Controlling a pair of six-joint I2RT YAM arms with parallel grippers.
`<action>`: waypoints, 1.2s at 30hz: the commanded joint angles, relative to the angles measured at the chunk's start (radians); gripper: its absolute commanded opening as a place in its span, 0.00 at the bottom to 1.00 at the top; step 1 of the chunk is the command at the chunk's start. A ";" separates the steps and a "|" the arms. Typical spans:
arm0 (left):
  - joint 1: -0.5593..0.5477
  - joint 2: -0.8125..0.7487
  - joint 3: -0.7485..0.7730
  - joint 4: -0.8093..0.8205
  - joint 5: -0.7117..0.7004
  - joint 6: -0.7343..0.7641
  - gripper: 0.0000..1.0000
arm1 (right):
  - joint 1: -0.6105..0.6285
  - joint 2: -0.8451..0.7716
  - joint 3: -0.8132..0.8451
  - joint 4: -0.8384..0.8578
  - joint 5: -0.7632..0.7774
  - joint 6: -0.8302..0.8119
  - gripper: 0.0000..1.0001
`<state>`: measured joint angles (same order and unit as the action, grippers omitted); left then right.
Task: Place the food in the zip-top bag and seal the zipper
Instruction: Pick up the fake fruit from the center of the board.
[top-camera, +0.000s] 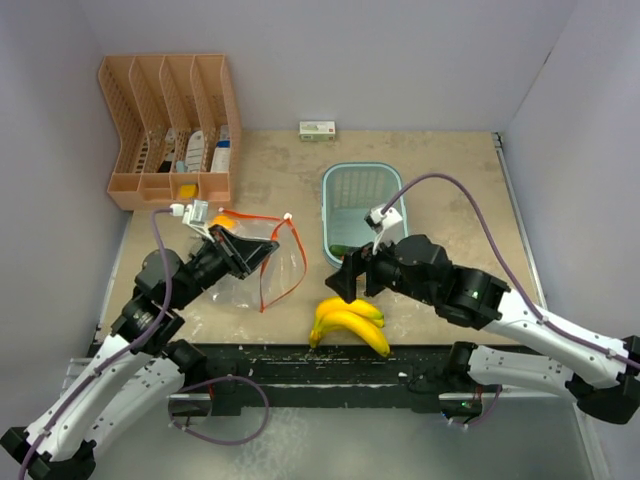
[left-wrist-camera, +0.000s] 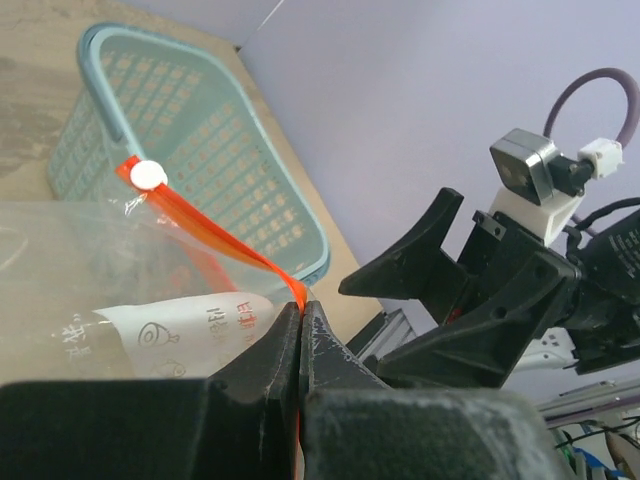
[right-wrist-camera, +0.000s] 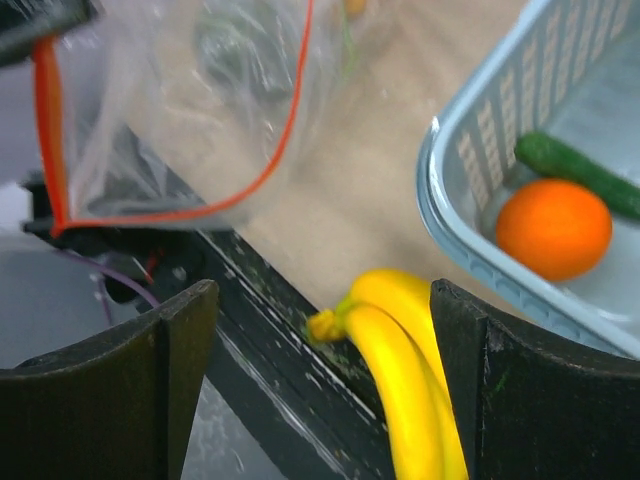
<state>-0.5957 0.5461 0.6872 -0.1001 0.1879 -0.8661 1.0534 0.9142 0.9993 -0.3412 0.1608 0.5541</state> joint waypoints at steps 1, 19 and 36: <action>-0.001 0.009 -0.076 0.058 -0.022 0.011 0.00 | 0.000 -0.023 -0.087 -0.101 -0.040 -0.008 0.87; -0.001 0.157 -0.166 0.193 -0.023 0.025 0.00 | 0.111 -0.198 -0.310 -0.261 0.041 0.257 0.88; -0.001 0.111 -0.163 0.128 -0.048 0.037 0.00 | 0.335 0.106 -0.299 -0.428 0.391 0.599 0.81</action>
<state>-0.5957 0.6762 0.5232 0.0174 0.1513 -0.8520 1.3766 0.9810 0.6586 -0.6849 0.4213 1.0363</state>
